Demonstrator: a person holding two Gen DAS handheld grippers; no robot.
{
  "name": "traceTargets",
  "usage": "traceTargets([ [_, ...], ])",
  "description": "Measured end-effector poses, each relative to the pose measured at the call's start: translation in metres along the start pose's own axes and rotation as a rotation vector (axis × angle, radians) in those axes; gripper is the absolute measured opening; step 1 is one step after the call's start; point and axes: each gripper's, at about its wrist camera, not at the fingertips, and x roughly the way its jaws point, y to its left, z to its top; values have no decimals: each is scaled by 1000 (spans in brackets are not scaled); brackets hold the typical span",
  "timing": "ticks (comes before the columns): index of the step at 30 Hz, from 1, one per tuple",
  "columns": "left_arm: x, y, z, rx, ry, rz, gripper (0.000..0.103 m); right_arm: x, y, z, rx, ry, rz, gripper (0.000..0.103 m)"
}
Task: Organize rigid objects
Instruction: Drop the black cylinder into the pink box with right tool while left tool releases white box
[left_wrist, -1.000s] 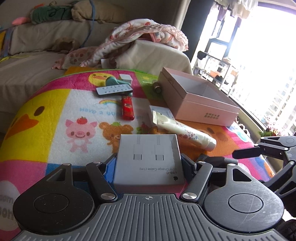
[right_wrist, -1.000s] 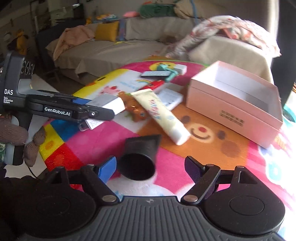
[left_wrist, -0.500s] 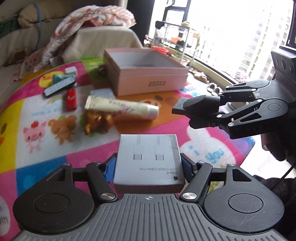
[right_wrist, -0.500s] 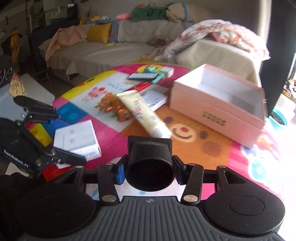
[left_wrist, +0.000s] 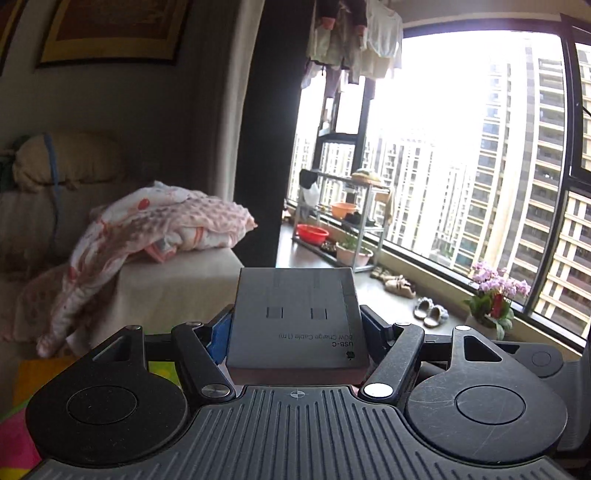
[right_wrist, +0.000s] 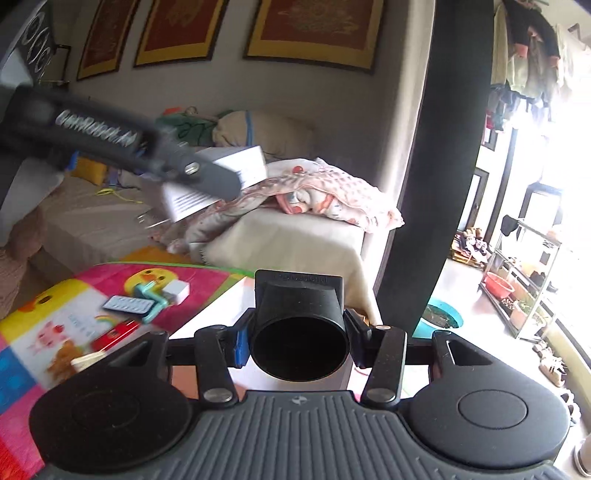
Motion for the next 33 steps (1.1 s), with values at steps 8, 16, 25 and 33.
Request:
traceTargets([
  [8, 89, 31, -39, -72, 141, 7, 74, 68, -1, -11, -39, 65, 18, 57],
  [16, 87, 78, -74, -192, 163, -9, 70, 61, 13, -69, -56, 96, 69, 75],
  [25, -33, 128, -129, -305, 122, 167, 69, 47, 31, -87, 18, 187, 320, 77],
  [33, -79, 137, -163, -347, 128, 272, 69, 60, 117, -82, -160, 211, 464, 77],
])
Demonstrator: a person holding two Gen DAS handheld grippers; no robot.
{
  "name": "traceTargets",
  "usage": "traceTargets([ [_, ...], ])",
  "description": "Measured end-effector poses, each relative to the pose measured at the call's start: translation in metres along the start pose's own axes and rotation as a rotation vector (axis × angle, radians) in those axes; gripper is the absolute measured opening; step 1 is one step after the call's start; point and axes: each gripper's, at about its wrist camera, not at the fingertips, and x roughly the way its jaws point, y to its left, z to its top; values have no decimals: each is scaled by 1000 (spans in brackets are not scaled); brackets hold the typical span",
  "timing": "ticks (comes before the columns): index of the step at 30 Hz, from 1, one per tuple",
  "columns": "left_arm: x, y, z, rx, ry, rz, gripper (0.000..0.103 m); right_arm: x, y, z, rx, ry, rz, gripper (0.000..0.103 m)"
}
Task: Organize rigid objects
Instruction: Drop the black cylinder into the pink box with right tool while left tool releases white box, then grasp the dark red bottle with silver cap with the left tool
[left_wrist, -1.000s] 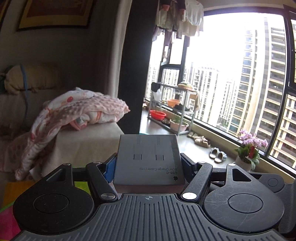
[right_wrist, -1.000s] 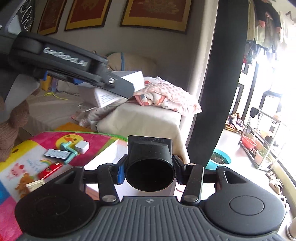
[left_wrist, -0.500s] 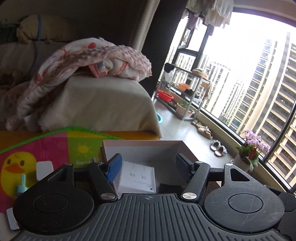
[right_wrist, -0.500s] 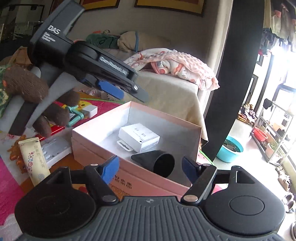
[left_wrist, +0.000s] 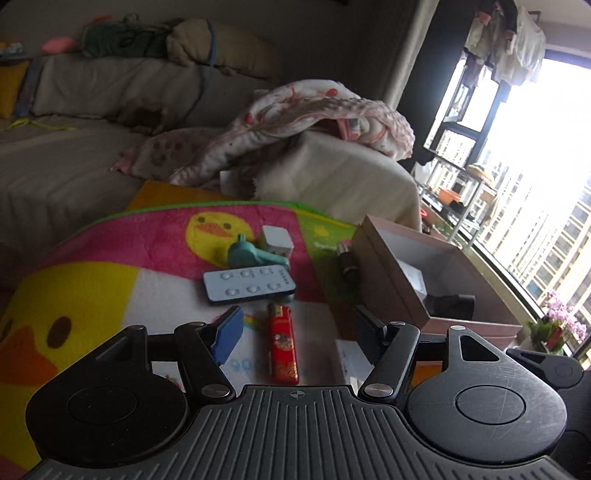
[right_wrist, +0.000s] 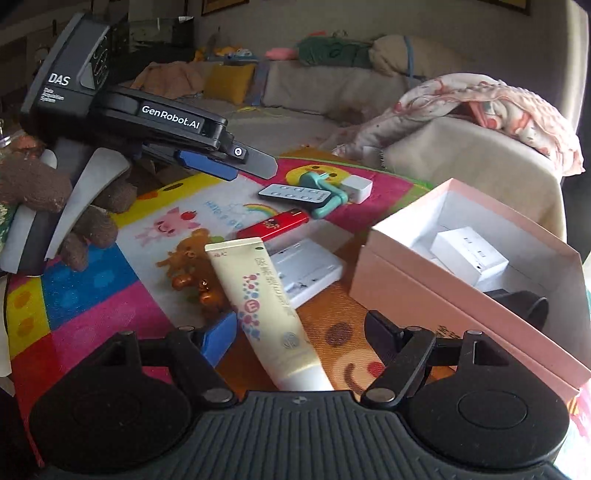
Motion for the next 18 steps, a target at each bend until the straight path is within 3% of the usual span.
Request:
traceTargets([
  [5, 8, -7, 11, 27, 15, -67, 70, -5, -1, 5, 44, 9, -21, 77],
  [10, 78, -29, 46, 44, 115, -166, 69, -26, -16, -10, 99, 5, -120, 77],
  [11, 94, -31, 53, 32, 140, -187, 64, -31, -20, -15, 119, 4, -137, 77],
  [14, 143, -39, 73, 38, 219, -198, 20, -45, -32, -30, 177, -1, -188, 77],
  [16, 168, -45, 82, 65, 247, -157, 20, -50, -40, -38, 206, -2, -205, 77],
  [18, 186, -47, 87, 72, 280, -164, 21, -53, -49, -45, 234, -4, -217, 77],
])
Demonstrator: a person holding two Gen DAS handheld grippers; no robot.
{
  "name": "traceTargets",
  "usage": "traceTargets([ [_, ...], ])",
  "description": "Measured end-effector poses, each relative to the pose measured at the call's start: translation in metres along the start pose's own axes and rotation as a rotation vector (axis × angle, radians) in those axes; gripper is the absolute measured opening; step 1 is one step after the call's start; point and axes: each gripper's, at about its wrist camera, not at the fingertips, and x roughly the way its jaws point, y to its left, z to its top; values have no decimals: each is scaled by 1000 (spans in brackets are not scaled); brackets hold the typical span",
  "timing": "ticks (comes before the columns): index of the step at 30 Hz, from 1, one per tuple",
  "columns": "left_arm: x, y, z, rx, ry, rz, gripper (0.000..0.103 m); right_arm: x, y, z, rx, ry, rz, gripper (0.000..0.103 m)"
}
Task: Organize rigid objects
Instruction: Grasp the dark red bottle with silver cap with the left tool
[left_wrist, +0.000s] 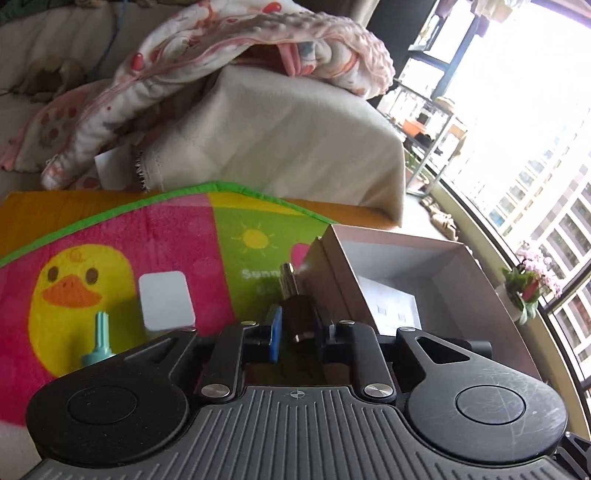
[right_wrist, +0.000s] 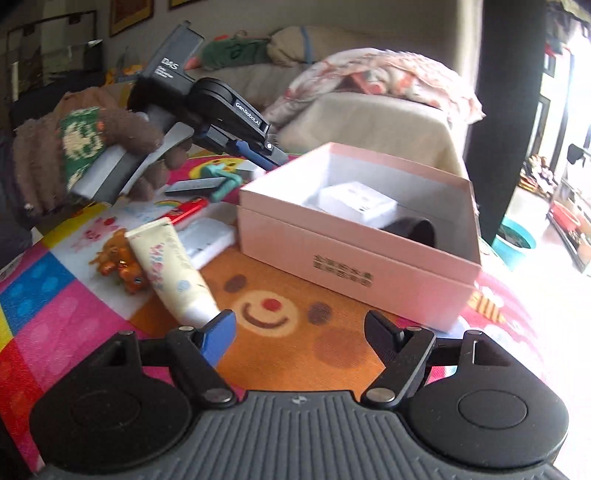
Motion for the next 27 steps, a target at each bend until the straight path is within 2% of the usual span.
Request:
traceTargets([
  [2, 12, 1, 7, 4, 38, -32, 21, 1, -12, -4, 40, -3, 2, 77],
  [5, 28, -2, 12, 54, 80, 9, 21, 8, -26, -7, 108, -3, 16, 77],
  [6, 32, -2, 13, 68, 84, 16, 29, 11, -30, -7, 128, 0, 21, 77],
  [9, 33, -2, 15, 107, 83, 73, 41, 20, -37, -7, 173, 17, 41, 77],
  [11, 22, -6, 16, 164, 51, 154, 37, 23, -38, -8, 185, 26, 48, 77],
  [12, 18, -5, 17, 163, 43, 143, 37, 22, -39, -9, 188, 20, 54, 77],
  [14, 16, 3, 21, 106, 70, 62, 37, 22, -41, -11, 199, 16, 71, 77],
  [15, 18, 5, 23, 91, 85, 49, 37, 23, -41, -10, 204, 18, 71, 78],
  [18, 28, 2, 21, 126, 105, 104, 38, 24, -40, -10, 201, 19, 72, 80],
  [20, 36, 4, 19, 113, 122, 120, 38, 24, -40, -10, 201, 18, 73, 80],
  [23, 39, 2, 14, 137, 91, 143, 36, 24, -41, -10, 205, 16, 74, 80],
  [24, 39, 0, 12, 149, 80, 150, 31, 24, -41, -10, 203, 15, 72, 80],
  [27, 35, -6, 4, 168, 58, 148, 24, 25, -38, -11, 188, 17, 66, 82],
])
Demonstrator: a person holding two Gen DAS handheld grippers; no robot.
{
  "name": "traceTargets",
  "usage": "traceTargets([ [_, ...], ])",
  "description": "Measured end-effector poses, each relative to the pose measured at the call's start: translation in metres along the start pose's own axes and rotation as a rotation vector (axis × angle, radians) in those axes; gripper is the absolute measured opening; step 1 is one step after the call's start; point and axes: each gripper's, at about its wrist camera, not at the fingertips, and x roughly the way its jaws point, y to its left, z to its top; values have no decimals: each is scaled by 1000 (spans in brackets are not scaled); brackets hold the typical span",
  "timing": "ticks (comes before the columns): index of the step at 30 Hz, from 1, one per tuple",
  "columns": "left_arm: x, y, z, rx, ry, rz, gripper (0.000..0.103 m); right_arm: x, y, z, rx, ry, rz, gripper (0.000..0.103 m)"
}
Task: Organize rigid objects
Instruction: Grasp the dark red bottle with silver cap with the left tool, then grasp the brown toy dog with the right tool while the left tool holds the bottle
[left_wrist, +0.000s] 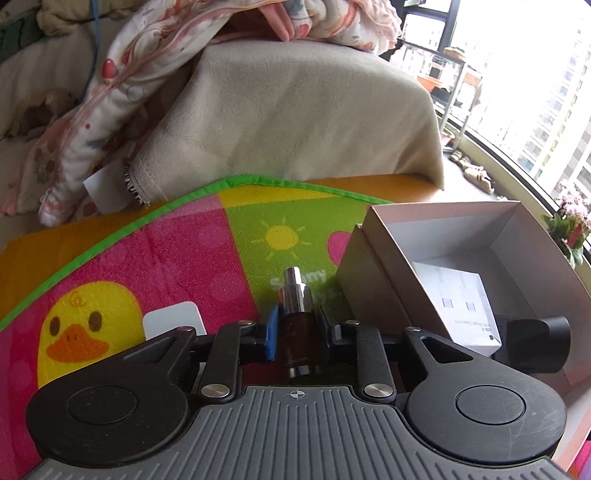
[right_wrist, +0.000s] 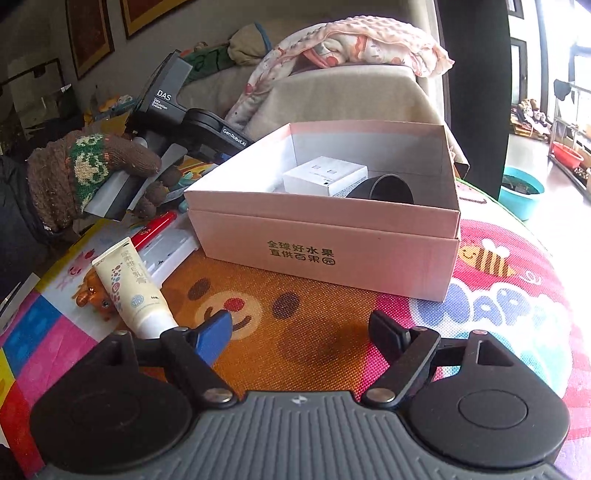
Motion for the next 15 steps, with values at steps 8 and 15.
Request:
traceTargets([
  [8, -82, 7, -60, -50, -106, -99, 24, 1, 5, -1, -23, 4, -27, 82],
  [15, -177, 25, -138, -165, -192, -88, 24, -8, 46, 9, -116, -25, 62, 82],
])
